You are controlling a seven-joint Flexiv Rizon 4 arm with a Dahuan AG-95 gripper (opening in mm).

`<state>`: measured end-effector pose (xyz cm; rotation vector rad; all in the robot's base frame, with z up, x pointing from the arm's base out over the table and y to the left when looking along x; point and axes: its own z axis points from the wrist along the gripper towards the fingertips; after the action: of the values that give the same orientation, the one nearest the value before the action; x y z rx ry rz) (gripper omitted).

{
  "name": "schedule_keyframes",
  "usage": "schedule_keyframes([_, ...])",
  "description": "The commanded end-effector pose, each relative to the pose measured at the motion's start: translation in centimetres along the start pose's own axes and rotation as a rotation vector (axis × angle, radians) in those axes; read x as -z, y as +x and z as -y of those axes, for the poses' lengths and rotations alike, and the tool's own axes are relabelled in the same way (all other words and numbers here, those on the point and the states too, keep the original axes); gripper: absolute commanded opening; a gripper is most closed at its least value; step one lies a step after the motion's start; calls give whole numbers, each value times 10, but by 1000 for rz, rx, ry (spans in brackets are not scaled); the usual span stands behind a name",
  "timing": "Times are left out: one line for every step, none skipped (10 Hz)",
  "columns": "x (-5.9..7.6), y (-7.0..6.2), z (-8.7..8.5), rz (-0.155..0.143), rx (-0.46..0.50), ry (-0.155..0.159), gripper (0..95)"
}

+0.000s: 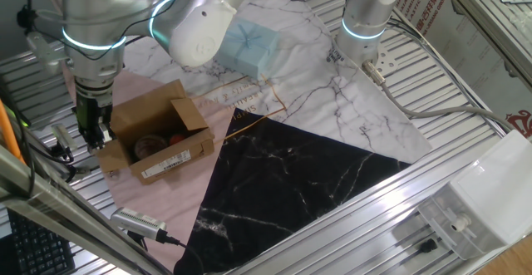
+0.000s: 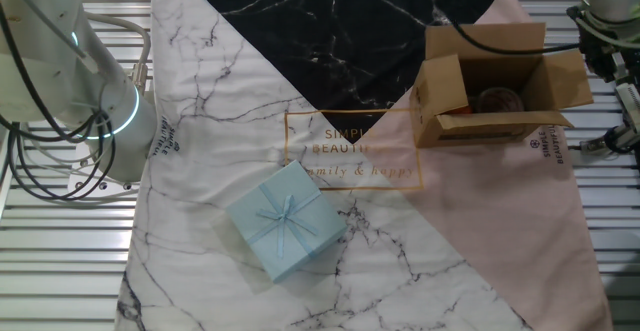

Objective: Cover the box

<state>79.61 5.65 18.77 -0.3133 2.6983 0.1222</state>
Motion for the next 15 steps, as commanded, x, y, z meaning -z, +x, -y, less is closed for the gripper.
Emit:
schedule_keyframes([-1,-2,0,-3,2,-3,0])
schedule_keyframes([-1,-2,0,-4,6,-3,0])
schedule_keyframes([-1,-2,0,-4,7,-4,0])
schedule_keyframes([-1,-2,0,-8,8,-7,0])
schedule_keyframes([-1,-2,0,-8,6,-6,0])
schedule_keyframes([-1,-2,0,-10,5,-7,0])
schedule_keyframes([-1,-2,0,-9,6,-9,0])
schedule_keyframes([-1,-2,0,-10,6,-9,0])
schedule_keyframes([-1,-2,0,-14,12,-12,0])
schedule_keyframes([-1,-2,0,-17,16,-13,0])
schedule_keyframes([-1,-2,0,-19,18,-14,0])
schedule_keyframes([-1,-2,0,-21,18,-14,0])
schedule_keyframes([-1,-2,0,-19,15,-16,0])
schedule_keyframes([-1,-2,0,-27,16,-16,0])
schedule_keyframes([-1,-2,0,-30,15,-17,0])
